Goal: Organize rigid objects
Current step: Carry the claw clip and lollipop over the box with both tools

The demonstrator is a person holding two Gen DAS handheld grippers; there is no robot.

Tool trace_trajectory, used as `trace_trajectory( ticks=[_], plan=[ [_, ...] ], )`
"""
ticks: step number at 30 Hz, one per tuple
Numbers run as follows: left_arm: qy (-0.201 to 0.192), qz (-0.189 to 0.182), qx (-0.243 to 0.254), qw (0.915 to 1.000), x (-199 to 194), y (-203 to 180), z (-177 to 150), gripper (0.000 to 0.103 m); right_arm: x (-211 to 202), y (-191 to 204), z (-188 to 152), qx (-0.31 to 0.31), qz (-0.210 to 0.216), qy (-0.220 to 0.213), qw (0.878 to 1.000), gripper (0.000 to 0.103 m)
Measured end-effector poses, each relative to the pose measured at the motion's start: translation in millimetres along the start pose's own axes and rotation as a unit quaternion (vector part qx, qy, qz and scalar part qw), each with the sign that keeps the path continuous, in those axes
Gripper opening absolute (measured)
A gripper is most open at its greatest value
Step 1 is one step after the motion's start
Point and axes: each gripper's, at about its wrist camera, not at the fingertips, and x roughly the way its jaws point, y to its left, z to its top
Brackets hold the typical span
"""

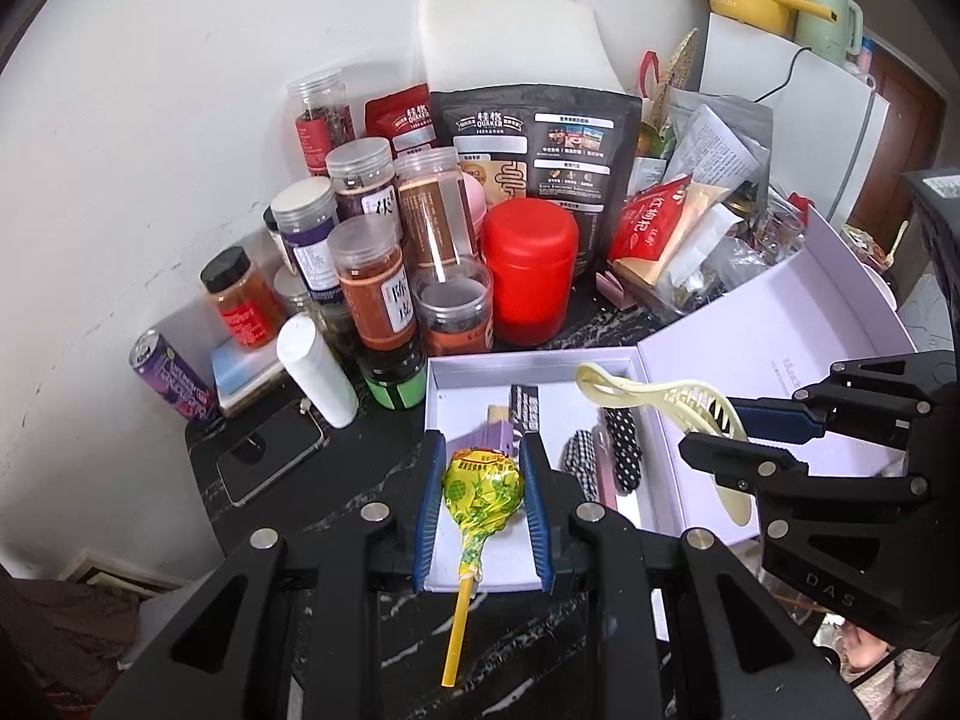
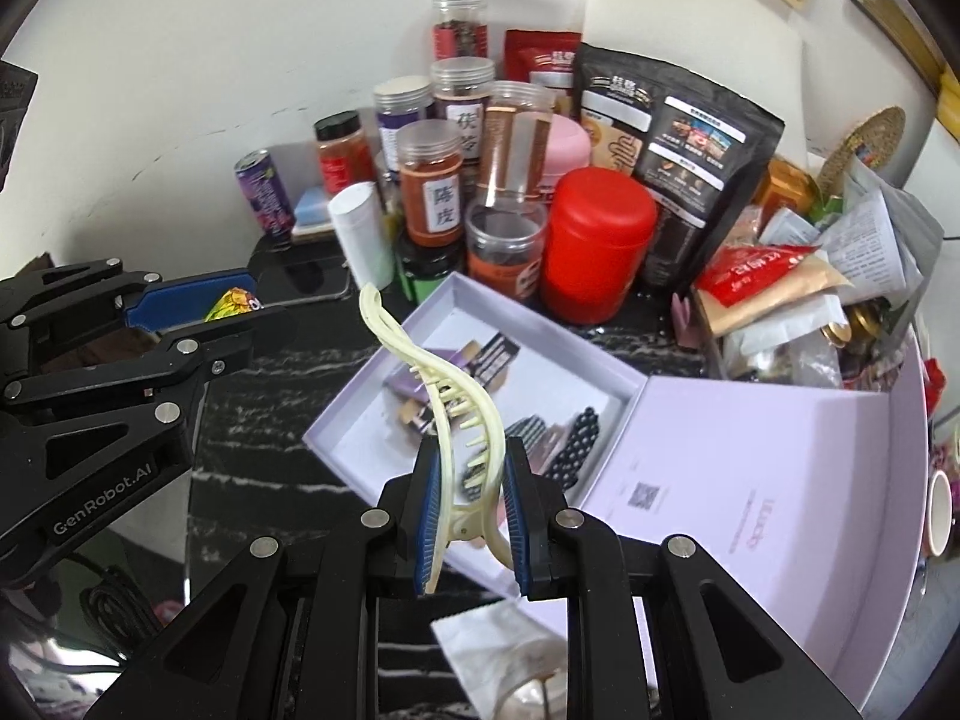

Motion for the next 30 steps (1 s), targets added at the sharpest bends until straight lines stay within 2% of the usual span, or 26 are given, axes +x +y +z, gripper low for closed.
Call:
trace_trajectory(
  ticks=[13,20,30],
  plan=[
    [0.004,-0.005,0.002,1.0,43.1,-2.2,34.1,0.025,20.3,-30.0,29.3,0.003,-0.017,-0.004,1.0,0.02],
    [0.022,-0.01,0.01,0.9997,77.4,-5.4,36.3,0.025,41.2,-43.7,33.3,0.009,-0.026,0.008,1.0,0.02],
    [0.057,-0.017,0.017,0.9981,124.3,-5.5,31.8,0.025,82.3,-53.9,22.1,0.041,-0.025,0.039,0.998,0.02]
  ],
)
